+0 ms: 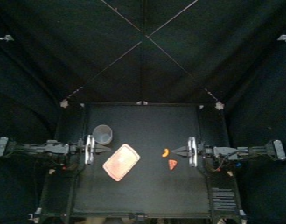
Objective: Pick the pie then place it on the pink plate
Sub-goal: Pick the pie
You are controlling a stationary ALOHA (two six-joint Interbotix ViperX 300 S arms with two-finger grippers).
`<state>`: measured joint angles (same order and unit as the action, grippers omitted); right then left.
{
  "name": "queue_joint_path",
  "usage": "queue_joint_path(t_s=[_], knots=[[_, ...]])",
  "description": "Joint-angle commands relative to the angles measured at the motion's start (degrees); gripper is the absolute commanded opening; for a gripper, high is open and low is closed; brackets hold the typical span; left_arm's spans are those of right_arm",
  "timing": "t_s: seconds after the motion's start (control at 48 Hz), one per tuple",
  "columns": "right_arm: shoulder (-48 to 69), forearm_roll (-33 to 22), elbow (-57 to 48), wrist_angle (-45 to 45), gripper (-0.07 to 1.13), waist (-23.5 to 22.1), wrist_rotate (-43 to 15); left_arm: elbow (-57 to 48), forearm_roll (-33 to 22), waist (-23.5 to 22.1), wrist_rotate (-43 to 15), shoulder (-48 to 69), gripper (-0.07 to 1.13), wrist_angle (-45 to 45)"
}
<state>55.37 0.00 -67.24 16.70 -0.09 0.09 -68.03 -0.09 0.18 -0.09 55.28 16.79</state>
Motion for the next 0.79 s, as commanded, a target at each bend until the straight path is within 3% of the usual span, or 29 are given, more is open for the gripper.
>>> queue_joint_path(t_s=[0.021, 0.292, 0.562, 0.667, 0.792], knots=[[-2.11, 0.09, 0.88, 0.26, -0.03, 0.00, -0.79, 1.58, -0.18, -0.26, 0.18, -1.14, -0.03, 0.35], [-12.83, 1.85, 5.27, -4.31, -0.02, -0.79, -2.37, 1.67, -0.09, -0.18, 0.18, -1.76, -0.02, 0.79], [-15.29, 11.07, 8.26, -16.17, 0.02, -0.97, -1.76, 0.62, -0.18, -0.09, 0.09, -1.85, -0.02, 0.79], [-15.38, 7.29, 9.49, -21.18, 0.04, -1.05, -1.41, 0.35, -0.18, 0.09, -0.09, -1.85, -0.02, 0.79], [-15.73, -3.08, 11.07, -27.51, 0.12, -0.88, -1.41, 0.00, -0.18, 0.35, -0.09, -1.85, -0.02, 0.70]])
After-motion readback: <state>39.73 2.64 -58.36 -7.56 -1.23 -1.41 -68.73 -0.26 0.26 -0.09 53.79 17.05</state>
